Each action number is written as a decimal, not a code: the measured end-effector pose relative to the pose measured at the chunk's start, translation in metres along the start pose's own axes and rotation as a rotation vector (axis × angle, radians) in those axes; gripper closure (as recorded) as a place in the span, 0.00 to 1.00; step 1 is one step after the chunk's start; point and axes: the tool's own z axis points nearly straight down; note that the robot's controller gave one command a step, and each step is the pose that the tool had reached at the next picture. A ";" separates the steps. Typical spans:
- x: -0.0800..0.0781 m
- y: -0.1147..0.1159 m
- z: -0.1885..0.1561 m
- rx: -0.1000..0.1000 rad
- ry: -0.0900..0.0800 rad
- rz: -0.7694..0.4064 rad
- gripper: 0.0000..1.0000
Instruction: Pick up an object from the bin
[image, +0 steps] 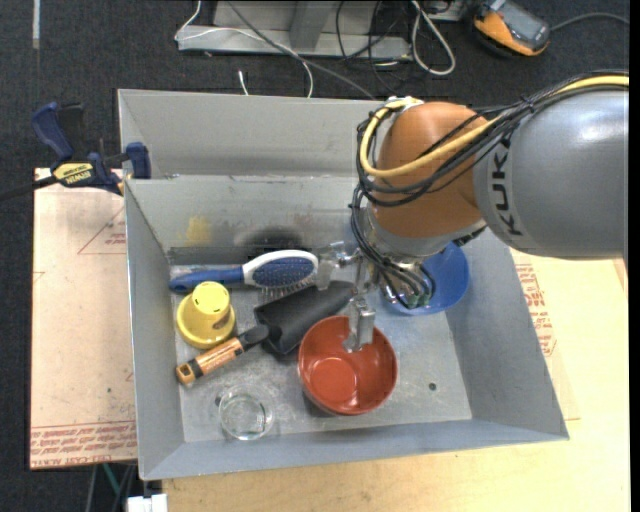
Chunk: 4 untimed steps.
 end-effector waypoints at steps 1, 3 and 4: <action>-0.026 -0.033 0.095 0.000 -0.003 -0.127 0.00; -0.002 -0.001 0.079 -0.002 -0.003 -0.220 1.00; -0.001 0.006 -0.011 -0.003 0.000 -0.183 1.00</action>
Offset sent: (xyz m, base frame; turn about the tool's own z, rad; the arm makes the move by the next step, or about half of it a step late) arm 0.0020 -0.0005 -0.0792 -0.2224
